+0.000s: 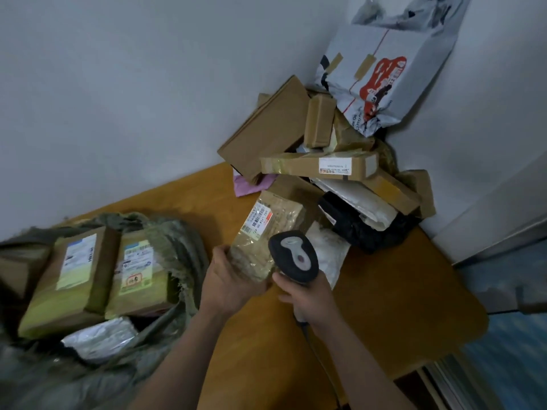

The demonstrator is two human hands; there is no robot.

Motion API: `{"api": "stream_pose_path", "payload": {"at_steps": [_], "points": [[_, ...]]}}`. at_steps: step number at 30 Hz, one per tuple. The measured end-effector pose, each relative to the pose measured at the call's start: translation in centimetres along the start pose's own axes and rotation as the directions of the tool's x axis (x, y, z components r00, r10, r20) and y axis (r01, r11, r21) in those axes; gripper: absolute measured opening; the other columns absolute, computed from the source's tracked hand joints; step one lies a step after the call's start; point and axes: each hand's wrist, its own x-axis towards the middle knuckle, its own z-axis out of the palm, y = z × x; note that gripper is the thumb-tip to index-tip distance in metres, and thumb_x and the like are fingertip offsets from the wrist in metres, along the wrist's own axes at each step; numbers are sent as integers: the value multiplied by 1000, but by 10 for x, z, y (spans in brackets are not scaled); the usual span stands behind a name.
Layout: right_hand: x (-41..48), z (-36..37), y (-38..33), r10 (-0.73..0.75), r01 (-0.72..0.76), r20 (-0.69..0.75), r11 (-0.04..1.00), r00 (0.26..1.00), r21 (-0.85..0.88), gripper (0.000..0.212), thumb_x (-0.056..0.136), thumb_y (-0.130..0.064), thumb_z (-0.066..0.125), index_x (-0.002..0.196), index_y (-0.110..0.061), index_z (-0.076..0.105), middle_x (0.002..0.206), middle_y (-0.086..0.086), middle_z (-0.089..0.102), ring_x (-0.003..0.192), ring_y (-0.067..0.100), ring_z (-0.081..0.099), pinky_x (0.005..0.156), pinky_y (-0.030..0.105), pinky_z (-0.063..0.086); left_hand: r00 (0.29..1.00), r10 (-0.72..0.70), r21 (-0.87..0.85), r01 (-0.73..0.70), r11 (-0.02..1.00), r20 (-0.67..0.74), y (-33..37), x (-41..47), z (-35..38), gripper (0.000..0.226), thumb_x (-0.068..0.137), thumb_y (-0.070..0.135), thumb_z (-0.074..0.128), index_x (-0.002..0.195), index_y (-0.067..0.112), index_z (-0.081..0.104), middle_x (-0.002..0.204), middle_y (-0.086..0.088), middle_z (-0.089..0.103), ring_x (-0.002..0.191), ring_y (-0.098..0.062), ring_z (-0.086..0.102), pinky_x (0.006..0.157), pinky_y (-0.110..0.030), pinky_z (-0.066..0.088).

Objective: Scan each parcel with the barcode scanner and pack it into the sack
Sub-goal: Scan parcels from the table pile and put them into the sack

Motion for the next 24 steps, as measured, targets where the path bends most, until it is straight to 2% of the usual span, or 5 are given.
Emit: {"api": "stream_pose_path", "payload": {"at_steps": [7,11,15,19,24], "points": [[-12,53,-26,-64,65,53,998,997,-22,42,79,-21,89,114,-31,67,102,-14,77,108,14,70,95,44,60,997,22,-85,-28,996,-69,-8,-31,-70,120,39,69,94,135,28,35,130,9,54,116,-13,56,96,-38,55],[-27,78,-40,-120,125,68,989,990,-75,57,81,-25,88,131,-26,60,120,-10,70,114,5,62,93,24,52,997,-37,-337,14,941,-61,-15,-56,-102,63,68,54,91,105,22,52,97,3,71,77,-10,72,66,-35,62],[-44,99,-52,-124,133,104,987,987,-84,52,80,-19,87,126,-29,64,118,-12,72,110,2,64,84,20,50,989,-52,-489,-22,872,-137,-36,-68,-133,50,83,62,77,87,16,60,87,-6,73,83,-27,72,69,-49,60],[-62,119,-55,-123,140,187,987,975,-80,54,69,-26,86,119,-34,67,107,-21,76,103,-4,67,80,18,52,984,-79,-582,-29,813,-160,-43,-78,-163,31,88,36,81,101,14,63,97,-4,73,86,-25,72,59,-32,58],[-75,138,-53,-121,154,264,982,957,-108,45,75,-12,83,115,-28,69,100,-16,78,96,-2,70,75,18,55,986,-75,-635,-37,772,-148,-61,-72,-201,23,99,42,65,115,25,66,108,0,76,99,-27,73,84,-48,61]]}}
